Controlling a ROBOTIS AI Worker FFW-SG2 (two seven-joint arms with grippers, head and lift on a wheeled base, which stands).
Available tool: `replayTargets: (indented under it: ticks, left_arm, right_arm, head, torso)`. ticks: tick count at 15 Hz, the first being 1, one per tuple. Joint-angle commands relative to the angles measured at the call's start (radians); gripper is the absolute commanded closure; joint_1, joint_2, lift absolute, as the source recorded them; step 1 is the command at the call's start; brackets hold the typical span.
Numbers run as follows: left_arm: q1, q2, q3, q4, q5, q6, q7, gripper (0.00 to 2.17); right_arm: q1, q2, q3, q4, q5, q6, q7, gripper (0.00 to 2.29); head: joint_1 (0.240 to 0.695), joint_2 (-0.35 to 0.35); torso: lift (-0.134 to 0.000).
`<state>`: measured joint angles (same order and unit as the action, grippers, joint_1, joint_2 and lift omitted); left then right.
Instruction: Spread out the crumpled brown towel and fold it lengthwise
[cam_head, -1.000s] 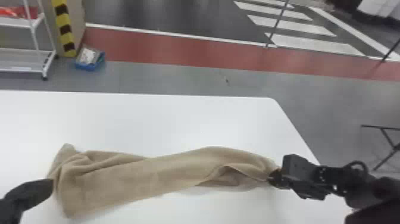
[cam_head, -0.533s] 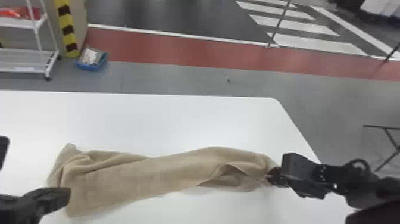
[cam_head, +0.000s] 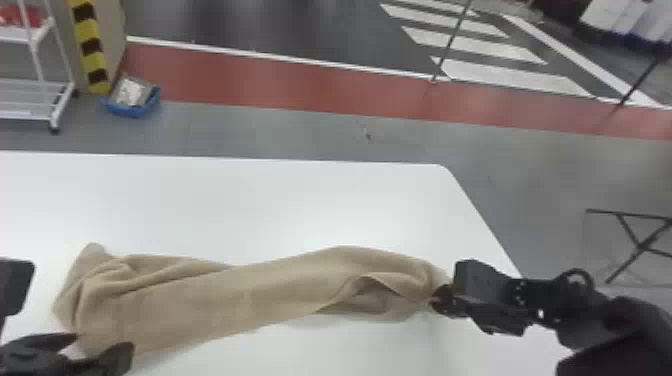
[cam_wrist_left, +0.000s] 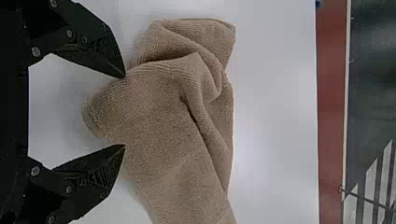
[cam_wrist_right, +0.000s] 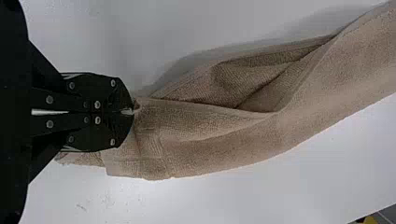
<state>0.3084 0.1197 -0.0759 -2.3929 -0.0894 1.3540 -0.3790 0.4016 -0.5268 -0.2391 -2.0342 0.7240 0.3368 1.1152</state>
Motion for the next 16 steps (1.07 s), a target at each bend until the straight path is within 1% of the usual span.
replayTargets:
  ticks: [1, 2, 4, 5, 6, 7, 8, 10, 12, 13, 14, 15, 16]
  left_arm:
    - [-0.002, 0.0, -0.001, 0.017, 0.0, -0.02, -0.003, 0.43]
    - [0.0, 0.0, -0.001, 0.02, 0.0, -0.023, -0.001, 0.54]
    - [0.0, 0.001, 0.004, 0.018, 0.002, -0.026, 0.005, 0.55]
    - [0.0, 0.005, 0.005, 0.018, -0.001, -0.026, -0.001, 0.7]
    - [0.0, 0.006, 0.005, 0.018, 0.0, -0.026, -0.004, 1.31]
    - [0.002, 0.006, 0.005, 0.014, 0.0, -0.023, 0.002, 1.86]
    - [0.003, 0.006, 0.007, 0.006, -0.001, -0.023, 0.009, 2.07]
    - [0.005, 0.009, 0.022, -0.025, -0.003, -0.029, 0.015, 2.09]
    - [-0.009, 0.008, 0.039, -0.114, -0.001, -0.029, 0.012, 2.09]
    - [-0.028, 0.005, 0.031, -0.157, -0.001, -0.005, 0.012, 2.09]
    - [-0.061, 0.0, -0.002, -0.187, -0.013, 0.014, 0.015, 2.09]
    - [-0.101, -0.003, -0.079, -0.192, -0.053, 0.017, 0.025, 2.09]
    - [-0.15, -0.011, -0.189, -0.167, -0.124, 0.011, 0.042, 2.09]
  right_arm:
    - [0.003, 0.002, 0.0, 0.003, 0.0, 0.0, 0.0, 2.15]
    - [0.003, 0.002, 0.0, 0.006, 0.002, 0.0, 0.0, 2.15]
    - [0.003, 0.004, 0.0, 0.006, 0.003, 0.0, 0.0, 2.15]
    - [0.003, 0.004, 0.0, 0.006, 0.003, 0.0, 0.0, 2.15]
    - [0.005, 0.004, 0.001, 0.006, 0.003, 0.0, 0.0, 2.15]
    - [0.005, 0.004, 0.0, 0.006, 0.003, 0.0, 0.0, 2.15]
    - [0.006, 0.004, 0.0, 0.006, 0.003, 0.0, 0.0, 2.15]
    - [0.013, 0.002, -0.002, 0.008, 0.003, 0.0, 0.0, 2.15]
    - [0.023, 0.002, -0.006, 0.006, 0.003, -0.003, 0.0, 2.15]
    - [0.026, 0.004, -0.006, 0.005, 0.005, -0.003, 0.0, 2.15]
    - [0.028, 0.005, -0.006, 0.003, 0.005, -0.003, 0.0, 2.15]
    - [0.029, 0.008, -0.003, 0.002, 0.008, -0.003, 0.0, 2.15]
    - [0.031, 0.013, 0.0, -0.001, 0.012, -0.003, 0.0, 2.15]
  head:
    - [0.695, -0.327]
    - [0.695, -0.327]
    - [0.695, -0.329]
    - [0.695, -0.329]
    - [0.695, -0.328]
    - [0.695, -0.327]
    - [0.695, -0.325]
    - [0.695, -0.321]
    - [0.695, -0.311]
    - [0.695, -0.308]
    - [0.695, -0.306]
    - [0.695, -0.307]
    - [0.695, -0.32]
  torso:
    - [-0.124]
    - [-0.124]
    - [-0.124]
    - [-0.124]
    - [-0.124]
    - [-0.124]
    - [-0.124]
    - [-0.124]
    - [-0.124]
    - [-0.124]
    - [-0.124]
    - [-0.124]
    - [-0.124]
